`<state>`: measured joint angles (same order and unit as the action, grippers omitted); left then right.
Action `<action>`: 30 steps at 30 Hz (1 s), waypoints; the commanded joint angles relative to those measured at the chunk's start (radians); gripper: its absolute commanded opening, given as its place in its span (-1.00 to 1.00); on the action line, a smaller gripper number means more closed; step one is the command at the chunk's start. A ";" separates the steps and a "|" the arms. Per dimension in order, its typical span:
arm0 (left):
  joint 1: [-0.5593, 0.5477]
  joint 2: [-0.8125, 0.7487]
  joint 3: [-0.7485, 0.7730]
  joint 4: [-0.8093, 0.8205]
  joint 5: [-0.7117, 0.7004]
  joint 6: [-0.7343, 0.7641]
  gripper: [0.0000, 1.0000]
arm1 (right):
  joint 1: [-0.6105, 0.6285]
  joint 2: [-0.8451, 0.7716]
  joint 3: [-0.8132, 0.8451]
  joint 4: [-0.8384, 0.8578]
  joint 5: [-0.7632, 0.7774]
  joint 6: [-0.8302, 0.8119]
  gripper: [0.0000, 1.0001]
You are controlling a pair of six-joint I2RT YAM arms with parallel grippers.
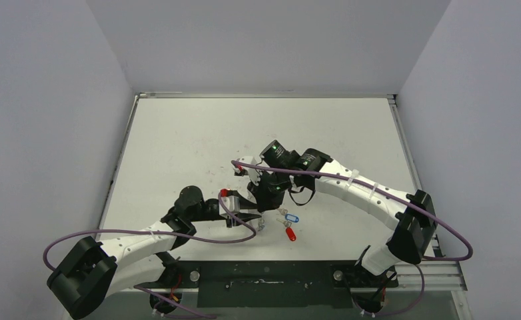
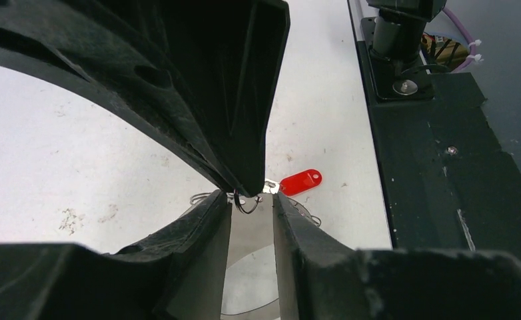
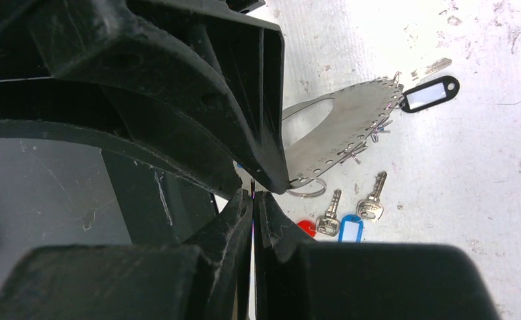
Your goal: Put the keys on the keyring
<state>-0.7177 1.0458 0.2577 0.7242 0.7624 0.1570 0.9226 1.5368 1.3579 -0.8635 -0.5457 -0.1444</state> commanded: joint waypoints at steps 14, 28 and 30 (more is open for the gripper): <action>-0.021 0.018 0.032 0.055 -0.020 -0.026 -1.00 | 0.017 -0.008 0.040 0.071 0.022 0.031 -0.97; -0.023 -0.124 -0.091 0.159 -0.228 -0.119 -1.00 | -0.055 -0.259 -0.194 0.449 0.180 0.180 0.18; -0.023 -0.144 -0.112 0.188 -0.255 -0.140 -1.00 | -0.087 -0.309 -0.275 0.563 0.135 0.183 0.22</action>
<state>-0.7345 0.9447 0.1719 0.7811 0.5819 0.0711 0.8925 1.3285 1.1896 -0.5659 -0.3988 -0.0151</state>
